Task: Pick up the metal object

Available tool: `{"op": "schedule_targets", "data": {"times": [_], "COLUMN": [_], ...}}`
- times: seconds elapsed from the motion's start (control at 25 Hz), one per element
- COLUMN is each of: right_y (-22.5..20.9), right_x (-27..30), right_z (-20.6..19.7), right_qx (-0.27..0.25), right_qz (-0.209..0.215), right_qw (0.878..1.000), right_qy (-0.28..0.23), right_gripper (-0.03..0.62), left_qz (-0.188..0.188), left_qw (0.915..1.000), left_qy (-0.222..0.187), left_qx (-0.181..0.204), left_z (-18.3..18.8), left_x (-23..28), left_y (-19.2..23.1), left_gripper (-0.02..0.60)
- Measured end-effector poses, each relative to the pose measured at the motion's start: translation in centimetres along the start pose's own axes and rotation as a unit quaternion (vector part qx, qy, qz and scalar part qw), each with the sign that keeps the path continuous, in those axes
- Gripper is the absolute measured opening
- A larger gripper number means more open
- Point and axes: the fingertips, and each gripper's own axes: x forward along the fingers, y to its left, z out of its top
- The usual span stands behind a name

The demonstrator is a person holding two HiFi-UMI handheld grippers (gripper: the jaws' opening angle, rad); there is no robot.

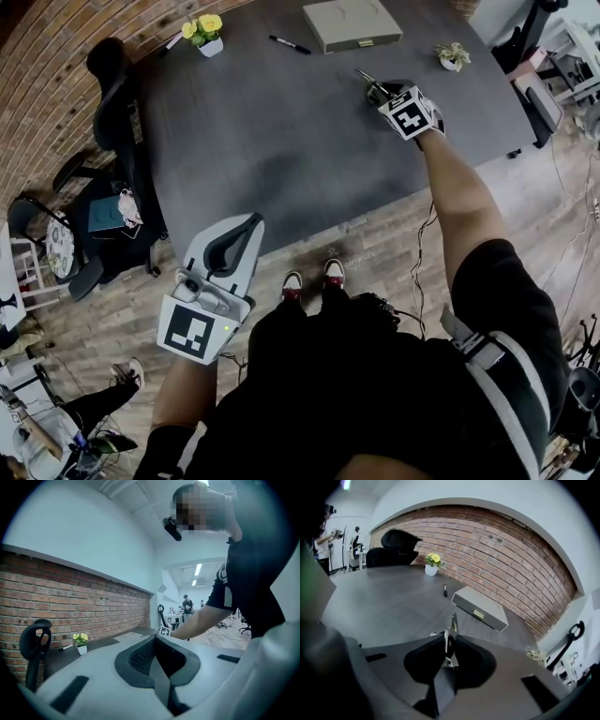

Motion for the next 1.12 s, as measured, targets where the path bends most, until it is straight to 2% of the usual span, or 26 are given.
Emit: {"op": "schedule_targets", "data": {"times": [0.08, 0.24, 0.32, 0.4, 0.48, 0.56, 0.64, 0.76, 0.8, 0.88, 1.12], "right_y": [-0.2, 0.6, 1.4, 2.4, 3.7, 5.2, 6.7, 9.1, 9.9, 11.6, 14.4], "right_x": [-1.7, -6.5, -9.4, -13.1, -17.4, -22.1, -27.2, -34.4, -36.3, -39.1, -42.9], "right_z": [0.7, 2.7, 3.8, 5.2, 6.5, 7.7, 8.5, 9.0, 9.0, 8.8, 9.4], "right_qx": [0.026, 0.08, 0.119, 0.161, 0.196, 0.233, 0.278, 0.334, 0.342, 0.344, 0.319], "right_qz": [-0.004, 0.009, 0.02, 0.032, 0.045, 0.06, 0.073, 0.09, 0.092, 0.088, 0.053], "right_qw": [0.999, 0.992, 0.984, 0.97, 0.952, 0.928, 0.896, 0.842, 0.831, 0.824, 0.83], "right_qy": [-0.03, -0.093, -0.132, -0.181, -0.233, -0.285, -0.339, -0.414, -0.429, -0.442, -0.455], "right_gripper": [0.003, 0.0, 0.0, 0.0, 0.0, 0.0, 0.0, 0.0, 0.0, 0.0, 0.0], "left_qz": [-0.008, -0.034, -0.046, -0.057, -0.069, -0.079, -0.085, -0.091, -0.093, -0.097, -0.105], "left_qw": [0.9999, 0.999, 0.9979, 0.9963, 0.9943, 0.9924, 0.9905, 0.988, 0.9873, 0.9864, 0.9848], "left_qy": [-0.008, -0.025, -0.041, -0.059, -0.073, -0.085, -0.098, -0.114, -0.118, -0.122, -0.128], "left_qx": [0.003, 0.012, 0.019, 0.027, 0.036, 0.042, 0.046, 0.049, 0.051, 0.052, 0.054], "left_z": [0.2, 1.1, 2.0, 2.9, 3.7, 4.4, 5.0, 5.8, 5.9, 6.0, 6.5], "left_x": [0.2, 0.9, 1.2, 1.3, 1.2, 0.9, 0.3, -0.7, -1.0, -1.6, -3.1], "left_y": [-0.3, -1.0, -1.4, -1.9, -2.3, -2.7, -3.1, -3.8, -4.0, -4.2, -4.7], "left_gripper": [0.006, 0.007, 0.007, 0.006, 0.006, 0.006, 0.006, 0.006, 0.006, 0.006, 0.006]}}
